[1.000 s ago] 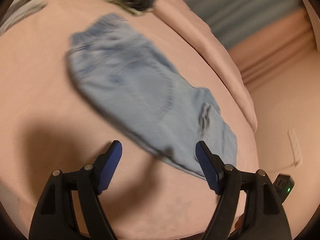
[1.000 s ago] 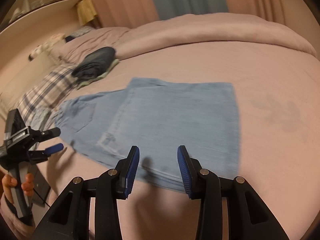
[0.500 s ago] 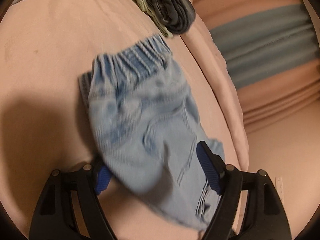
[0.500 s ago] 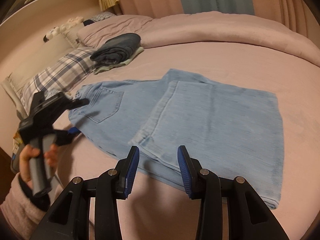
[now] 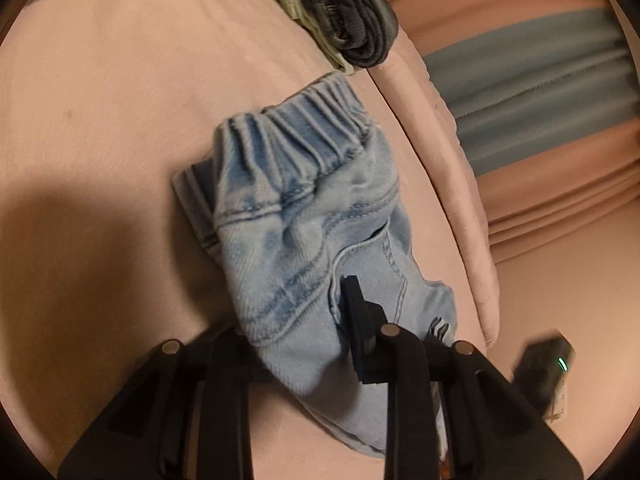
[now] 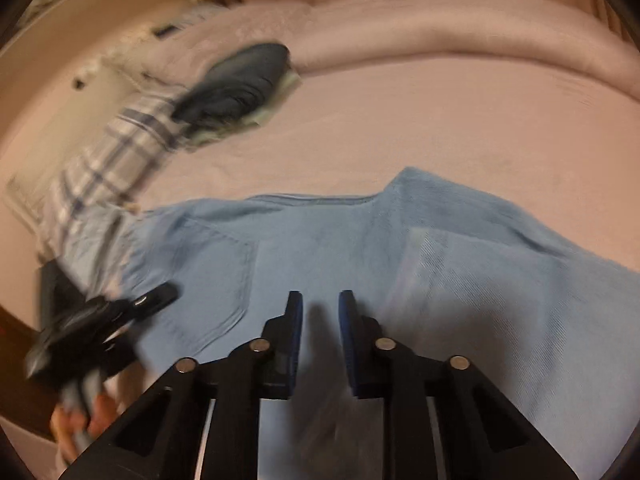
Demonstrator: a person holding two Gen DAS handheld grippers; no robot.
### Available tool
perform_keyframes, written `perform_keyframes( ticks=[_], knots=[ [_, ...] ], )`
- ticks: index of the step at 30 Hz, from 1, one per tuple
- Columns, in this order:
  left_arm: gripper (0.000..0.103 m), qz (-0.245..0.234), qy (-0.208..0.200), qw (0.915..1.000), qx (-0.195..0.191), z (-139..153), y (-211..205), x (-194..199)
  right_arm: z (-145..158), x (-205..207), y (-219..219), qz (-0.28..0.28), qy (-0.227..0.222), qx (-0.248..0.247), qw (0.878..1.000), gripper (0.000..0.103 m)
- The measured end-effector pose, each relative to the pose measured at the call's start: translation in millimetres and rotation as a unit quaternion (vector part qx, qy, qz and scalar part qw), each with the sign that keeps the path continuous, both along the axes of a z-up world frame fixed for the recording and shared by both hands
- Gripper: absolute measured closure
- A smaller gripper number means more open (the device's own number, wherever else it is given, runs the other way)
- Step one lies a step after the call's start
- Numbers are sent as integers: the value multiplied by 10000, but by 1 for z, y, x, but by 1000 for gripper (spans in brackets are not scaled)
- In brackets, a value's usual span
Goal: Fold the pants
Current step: 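Grasp the elastic cuffs with the left tool and lift them up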
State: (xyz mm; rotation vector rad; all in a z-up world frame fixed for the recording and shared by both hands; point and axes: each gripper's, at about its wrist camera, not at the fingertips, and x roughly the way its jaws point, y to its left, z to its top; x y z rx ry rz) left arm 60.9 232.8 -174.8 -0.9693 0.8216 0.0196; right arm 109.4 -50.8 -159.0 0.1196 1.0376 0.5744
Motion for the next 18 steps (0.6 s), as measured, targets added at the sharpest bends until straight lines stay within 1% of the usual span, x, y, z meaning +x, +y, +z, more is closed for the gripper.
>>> perform_keyframes(
  ticks=[1, 2, 3, 6, 8, 10, 11, 13, 15, 16, 18],
  knots=[
    [79, -28, -20, 10000, 23, 3, 0, 0, -14, 10, 9, -31, 205, -217, 9995, 89],
    [79, -52, -25, 10000, 58, 5, 0, 0, -21, 13, 14, -25, 233, -332, 9992, 94],
    [79, -88, -34, 9999, 134, 8, -2, 1, -21, 12, 17, 17, 53, -447, 9990, 97],
    [79, -162, -74, 9988, 449, 17, -8, 6, -17, 8, 21, 167, 38, -652, 9977, 97],
    [80, -232, -149, 9977, 618, 25, -13, 6, -8, 2, 15, 97, 188, -562, 9982, 96],
    [80, -283, -212, 9964, 769, 31, -16, 5, 1, -9, 8, 201, 178, -337, 9991, 96],
    [80, -297, -232, 9960, 816, 33, -18, 5, 1, -16, 6, 245, 170, -336, 9990, 96],
    [80, -329, -265, 9952, 878, 35, -22, 4, -12, -30, 16, 554, 304, -609, 9961, 96],
    [81, -335, -293, 9942, 982, 39, -26, 4, -17, -38, 20, 640, 8, -774, 9949, 96],
    [81, -351, -333, 9935, 1026, 42, -28, 3, -15, -38, 18, 602, 56, -721, 9956, 96],
    [81, -383, -368, 9930, 1057, 45, -28, 4, -12, -40, 10, 512, 377, -472, 9969, 96]
  ],
)
